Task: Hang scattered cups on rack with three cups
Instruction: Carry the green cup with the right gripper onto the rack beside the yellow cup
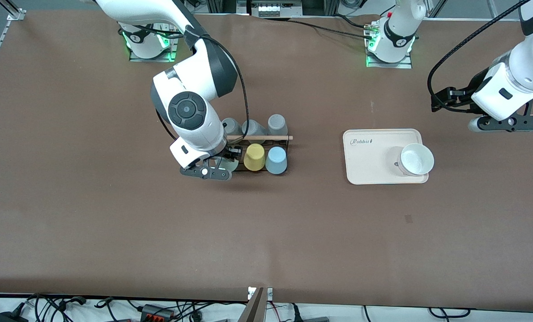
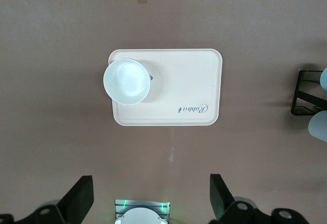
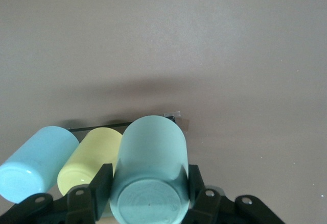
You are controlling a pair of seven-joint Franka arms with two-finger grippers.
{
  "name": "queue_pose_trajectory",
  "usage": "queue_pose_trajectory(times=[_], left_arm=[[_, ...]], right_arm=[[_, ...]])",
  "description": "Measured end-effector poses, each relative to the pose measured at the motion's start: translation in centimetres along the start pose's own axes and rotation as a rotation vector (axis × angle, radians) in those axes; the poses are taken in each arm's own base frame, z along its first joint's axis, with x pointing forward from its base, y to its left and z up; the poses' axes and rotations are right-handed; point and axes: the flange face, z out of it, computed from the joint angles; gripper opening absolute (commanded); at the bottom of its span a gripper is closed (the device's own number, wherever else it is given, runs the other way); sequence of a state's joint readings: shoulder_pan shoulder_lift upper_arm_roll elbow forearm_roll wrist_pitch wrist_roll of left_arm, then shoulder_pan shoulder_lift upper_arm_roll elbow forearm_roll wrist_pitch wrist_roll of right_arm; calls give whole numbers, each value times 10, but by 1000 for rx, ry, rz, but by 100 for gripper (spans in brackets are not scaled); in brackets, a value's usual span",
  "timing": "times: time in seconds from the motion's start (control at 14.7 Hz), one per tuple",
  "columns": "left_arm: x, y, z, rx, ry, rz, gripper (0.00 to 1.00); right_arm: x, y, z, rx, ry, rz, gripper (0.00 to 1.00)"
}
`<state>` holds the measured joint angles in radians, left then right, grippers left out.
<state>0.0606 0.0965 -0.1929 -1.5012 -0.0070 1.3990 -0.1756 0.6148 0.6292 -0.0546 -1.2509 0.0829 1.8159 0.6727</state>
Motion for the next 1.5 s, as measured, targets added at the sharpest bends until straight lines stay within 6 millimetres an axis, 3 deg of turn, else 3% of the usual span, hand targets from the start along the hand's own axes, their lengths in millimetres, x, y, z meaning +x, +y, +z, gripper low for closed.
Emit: queue_pose_trajectory(times=[0.2,0.61,1.22,1.29,1.36,1.5], left_arm=[[0,0,0,0,0,0,100],[0,0,0,0,-2,0,100],[0,0,0,0,-3,0,100],[0,0,0,0,-3,0,100],[0,0,0,0,-3,0,100],[0,0,0,0,-3,0,100]], right_arm=[[0,-5,17,-14,-14,-2,15],[0,-8,17,-18,-17,-5,15],[2,-15,68,-23,-84,10,16],[2,-16,70,-17,-86,12,51],[2,-16,70,-15,-87,15,100],[2,-16,70,-15,-87,25,100]])
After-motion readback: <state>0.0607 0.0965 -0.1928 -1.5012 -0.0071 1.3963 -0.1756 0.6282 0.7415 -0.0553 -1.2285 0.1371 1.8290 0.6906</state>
